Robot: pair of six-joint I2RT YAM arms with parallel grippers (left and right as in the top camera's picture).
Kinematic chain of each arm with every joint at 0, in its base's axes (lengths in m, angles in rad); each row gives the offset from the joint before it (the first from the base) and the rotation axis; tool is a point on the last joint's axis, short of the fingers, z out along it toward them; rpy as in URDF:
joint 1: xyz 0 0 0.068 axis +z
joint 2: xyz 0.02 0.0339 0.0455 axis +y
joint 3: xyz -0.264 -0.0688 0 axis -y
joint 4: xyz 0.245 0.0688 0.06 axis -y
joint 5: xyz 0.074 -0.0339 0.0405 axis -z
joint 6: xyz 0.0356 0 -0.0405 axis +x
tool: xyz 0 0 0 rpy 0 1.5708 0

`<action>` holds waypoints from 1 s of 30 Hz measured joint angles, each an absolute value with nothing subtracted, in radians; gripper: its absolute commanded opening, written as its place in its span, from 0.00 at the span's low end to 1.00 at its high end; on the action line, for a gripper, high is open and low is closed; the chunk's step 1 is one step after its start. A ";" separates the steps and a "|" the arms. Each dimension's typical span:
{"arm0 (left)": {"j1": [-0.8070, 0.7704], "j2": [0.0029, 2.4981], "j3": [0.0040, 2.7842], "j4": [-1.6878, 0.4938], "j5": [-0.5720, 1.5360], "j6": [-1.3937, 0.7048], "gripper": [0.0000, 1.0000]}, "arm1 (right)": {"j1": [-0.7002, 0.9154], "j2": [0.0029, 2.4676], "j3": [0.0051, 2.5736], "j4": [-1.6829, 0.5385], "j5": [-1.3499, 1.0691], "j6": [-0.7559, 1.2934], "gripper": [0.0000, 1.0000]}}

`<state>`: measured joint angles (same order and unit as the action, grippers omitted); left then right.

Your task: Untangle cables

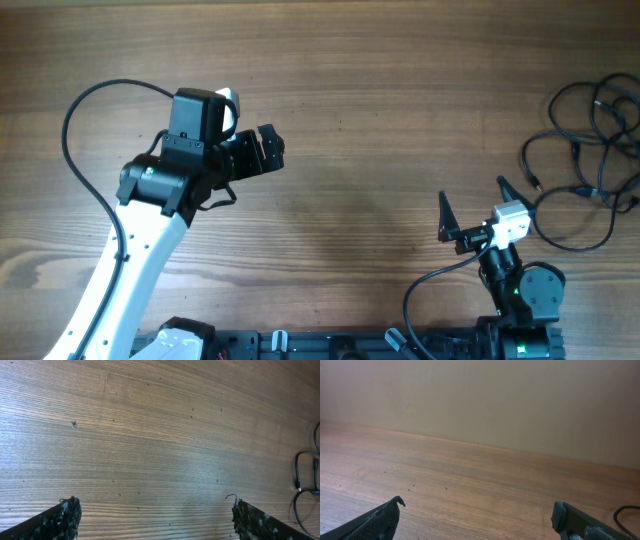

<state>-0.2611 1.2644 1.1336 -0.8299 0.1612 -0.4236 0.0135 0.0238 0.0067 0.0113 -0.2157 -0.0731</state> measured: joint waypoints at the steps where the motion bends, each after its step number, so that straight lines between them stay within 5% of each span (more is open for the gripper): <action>1: -0.261 1.264 1.134 -0.830 0.161 -0.424 1.00 | 0.014 0.024 0.007 0.011 -0.216 -0.073 1.00; 8: -0.261 1.224 1.131 -0.813 0.139 -0.419 1.00 | 0.014 0.024 0.007 0.011 -0.216 -0.073 1.00; 13: -0.166 0.873 0.855 -0.333 0.129 -0.379 1.00 | 0.014 0.022 0.007 0.011 -0.215 -0.073 1.00; 18: -0.048 0.559 0.530 -0.103 0.159 -0.368 1.00 | 0.014 0.022 0.007 0.011 -0.215 -0.073 1.00; 25: 0.066 0.132 0.147 -0.048 0.177 -0.364 1.00 | 0.014 0.020 0.007 0.011 -0.215 -0.073 1.00; 30: 0.066 0.053 0.070 -0.045 0.169 -0.363 1.00 | 0.014 0.020 0.007 0.011 -0.215 -0.073 1.00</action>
